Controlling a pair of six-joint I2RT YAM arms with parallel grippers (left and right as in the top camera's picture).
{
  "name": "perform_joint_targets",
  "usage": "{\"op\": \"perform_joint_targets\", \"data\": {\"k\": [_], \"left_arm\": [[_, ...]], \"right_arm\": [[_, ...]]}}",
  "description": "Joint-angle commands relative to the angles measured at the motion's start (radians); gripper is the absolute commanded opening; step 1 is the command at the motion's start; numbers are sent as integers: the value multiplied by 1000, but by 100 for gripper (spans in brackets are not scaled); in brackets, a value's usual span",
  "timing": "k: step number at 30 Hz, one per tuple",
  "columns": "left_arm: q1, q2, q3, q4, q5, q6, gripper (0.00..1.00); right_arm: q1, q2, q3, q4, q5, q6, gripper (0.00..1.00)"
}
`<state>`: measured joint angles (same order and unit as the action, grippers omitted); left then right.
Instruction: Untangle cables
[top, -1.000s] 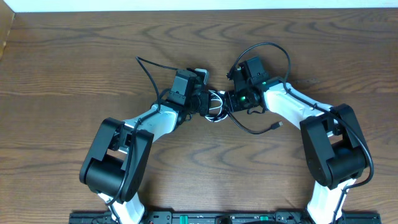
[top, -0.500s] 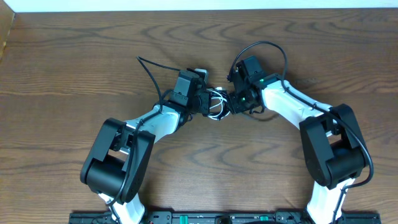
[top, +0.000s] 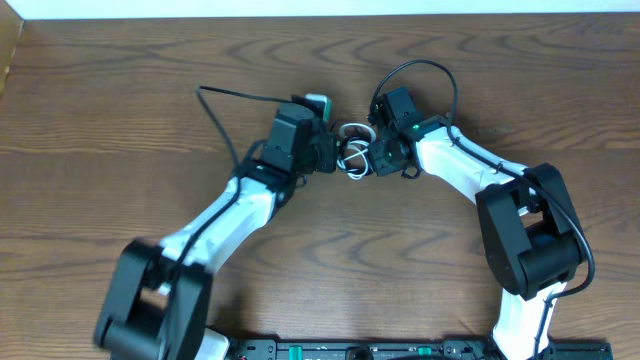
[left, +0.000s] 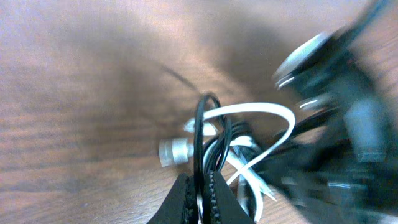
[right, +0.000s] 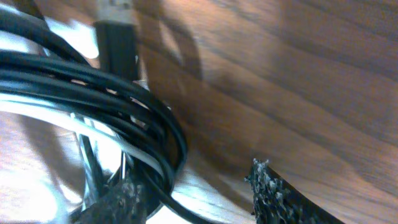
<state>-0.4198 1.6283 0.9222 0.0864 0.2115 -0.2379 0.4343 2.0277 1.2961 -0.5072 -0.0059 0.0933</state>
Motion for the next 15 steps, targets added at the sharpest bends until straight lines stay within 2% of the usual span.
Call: {"op": "perform_joint_targets", "data": {"k": [1,3,6,12,15], "left_arm": [[25,-128,-1,-14,-36,-34,7],[25,-159,-1,-39,-36,-34,8],[25,-206,-1,-106,-40,-34,8],[26,-217,-1,-174,-40,-57,8],[29,-199,-1,-262,-69,-111,9]], "right_arm": [[-43,76,-43,-37,162,-24,48],[-48,76,-34,-53,166,-26,47],[-56,70,12,-126,174,-51,40],[-54,42,86,-245,172,-66,37],[-54,2,130,-305,138,-66,37]]}}
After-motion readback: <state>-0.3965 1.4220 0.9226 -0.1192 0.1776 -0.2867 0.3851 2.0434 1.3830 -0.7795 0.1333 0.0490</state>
